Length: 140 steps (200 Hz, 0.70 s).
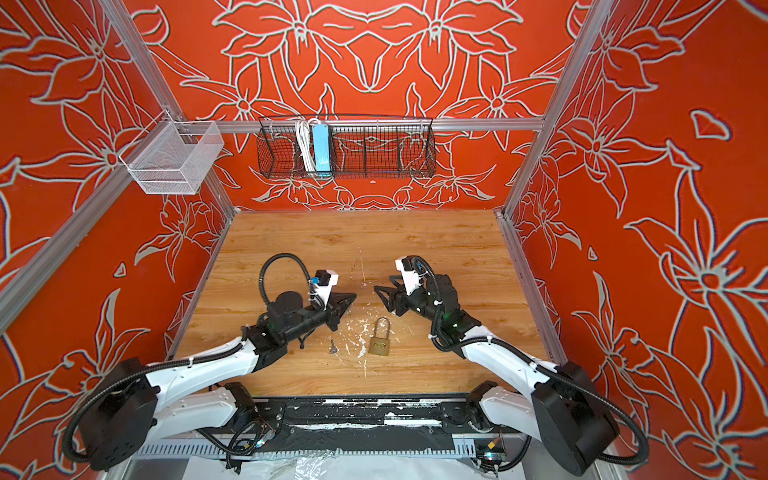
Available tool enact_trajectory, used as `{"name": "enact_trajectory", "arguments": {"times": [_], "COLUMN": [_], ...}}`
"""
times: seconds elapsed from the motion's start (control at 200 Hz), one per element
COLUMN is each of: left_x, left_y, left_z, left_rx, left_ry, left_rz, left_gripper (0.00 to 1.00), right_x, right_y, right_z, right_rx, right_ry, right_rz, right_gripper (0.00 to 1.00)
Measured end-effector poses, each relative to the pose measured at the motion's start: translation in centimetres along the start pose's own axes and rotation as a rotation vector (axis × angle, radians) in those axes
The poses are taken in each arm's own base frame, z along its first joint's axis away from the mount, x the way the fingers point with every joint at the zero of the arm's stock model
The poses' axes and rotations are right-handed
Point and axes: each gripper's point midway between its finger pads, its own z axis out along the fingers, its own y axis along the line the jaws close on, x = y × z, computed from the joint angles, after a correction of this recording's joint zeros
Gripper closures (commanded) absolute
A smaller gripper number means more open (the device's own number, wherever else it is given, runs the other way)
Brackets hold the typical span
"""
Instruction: Unlock with the key
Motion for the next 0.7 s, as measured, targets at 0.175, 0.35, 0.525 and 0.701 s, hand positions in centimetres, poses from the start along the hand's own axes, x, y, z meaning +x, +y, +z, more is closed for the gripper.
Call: {"name": "enact_trajectory", "arguments": {"times": [0.175,0.35,0.525,0.701], "left_x": [-1.2,-0.6,0.1,0.8], "left_y": [-1.2,-3.0,-3.3,-3.8], "left_z": [-0.5,-0.5,-0.9,-1.0], "left_rx": [0.108,0.232,0.262,0.297], "left_ry": [-0.068,-0.043,-0.049,-0.031], "left_rz": [-0.002,0.01,0.013,0.009], "left_gripper": [1.0,1.0,1.0,1.0], "right_x": [2.9,3.7,3.2,4.0], "right_y": [1.4,3.1,4.8,6.1], "right_z": [0.8,1.2,0.8,0.9], "right_rx": [-0.131,-0.237,-0.309,-0.369], "right_ry": [0.021,0.019,0.002,0.029], "right_rz": [0.026,0.027,0.001,-0.001], "right_gripper": [0.33,0.35,0.35,0.37]}}
